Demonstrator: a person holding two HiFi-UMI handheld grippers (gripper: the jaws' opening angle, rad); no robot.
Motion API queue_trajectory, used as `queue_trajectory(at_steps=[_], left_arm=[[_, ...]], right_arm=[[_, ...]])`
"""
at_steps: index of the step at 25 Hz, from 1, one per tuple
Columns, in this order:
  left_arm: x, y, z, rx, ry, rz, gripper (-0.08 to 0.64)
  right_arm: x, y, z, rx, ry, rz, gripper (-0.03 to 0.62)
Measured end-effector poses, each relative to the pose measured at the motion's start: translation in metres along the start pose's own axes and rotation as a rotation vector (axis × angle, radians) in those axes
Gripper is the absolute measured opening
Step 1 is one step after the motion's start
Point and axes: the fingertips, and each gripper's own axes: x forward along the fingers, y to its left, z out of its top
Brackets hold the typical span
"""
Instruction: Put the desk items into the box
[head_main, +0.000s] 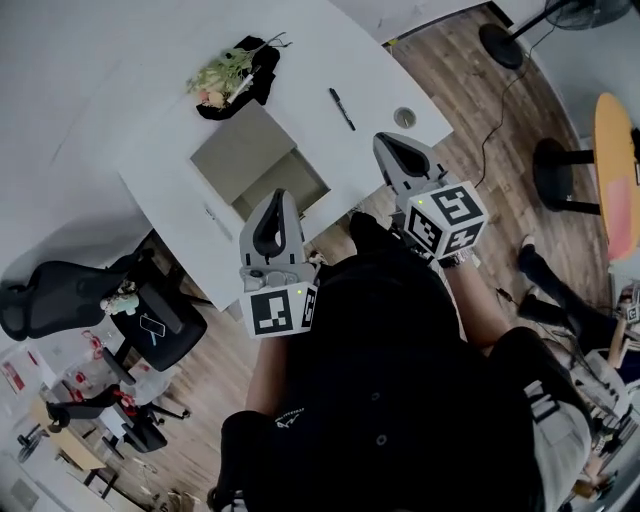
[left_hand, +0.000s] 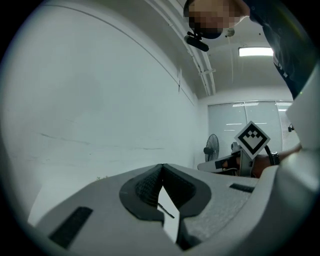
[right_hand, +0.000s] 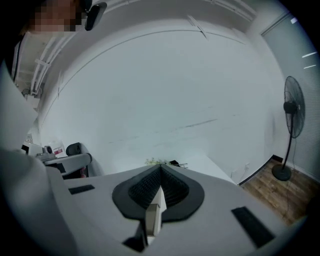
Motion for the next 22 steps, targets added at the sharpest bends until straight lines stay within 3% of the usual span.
queue_trajectory(at_steps=[12,22], left_arm=[[0.05,-0.004,0.003,0.005,0.015,0.17,0.008],[0.095,-0.006,-0.02,-0.057,0.025,0.282,0.008]], right_arm=[[0.098,-0.059,-0.025,0.006,0.161,0.077,-0.002],[0.175,-0.101,-0.066,-0.009,0.331,0.126,-0.002]])
